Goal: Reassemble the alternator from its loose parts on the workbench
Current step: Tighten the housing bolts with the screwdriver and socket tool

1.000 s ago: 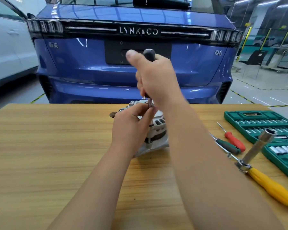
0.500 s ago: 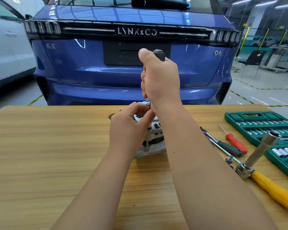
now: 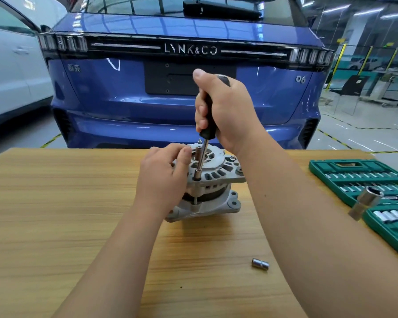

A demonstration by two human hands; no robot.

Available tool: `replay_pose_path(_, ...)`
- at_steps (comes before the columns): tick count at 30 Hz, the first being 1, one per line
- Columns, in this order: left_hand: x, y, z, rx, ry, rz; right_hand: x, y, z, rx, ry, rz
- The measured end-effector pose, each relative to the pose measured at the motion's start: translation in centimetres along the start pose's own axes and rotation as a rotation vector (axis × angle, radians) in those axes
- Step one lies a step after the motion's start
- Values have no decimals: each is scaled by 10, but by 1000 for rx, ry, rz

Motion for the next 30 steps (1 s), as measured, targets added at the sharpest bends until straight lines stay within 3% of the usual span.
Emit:
replay_pose_path(5,-4,-2,5,-20,11,-54,-8,-1,16,139,127,-132)
replay_pose_path(8,-7,-4,3,-6,19,-73,-29,-18,16,95,98,-227)
replay_pose_path(11,-9,-7,-4,35,-44,-67,-22,-20,-12,109,-11,-83)
replay_pose_path(15,-24,-11,-20,283,32,-202,-1,-6,-57,219,-78,-11)
replay_pose_path(17,-21,-9,-11,178,163,-257,-2,-6,-62,195,-103,-35)
replay_pose_path(20,-16,-5,4,13,79,-201,-2,-7,-52,115,-134,-56)
replay_pose_path(23,-22,-8,2,9,-60,-223,-2,-8,-46,95,-110,-87)
replay_pose_path(30,-31,-11,0,-5,-3,-198,-8,-16,-43,-14,-36,-78)
Point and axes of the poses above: each hand's wrist, its own y-axis away from the middle knuckle, its own z-axis out of the palm, x = y × z, the point moved 3 cm from there along -y, towards the middle knuckle, and after that the axes turned 11 degrees about -z, right-handed, at the moved point
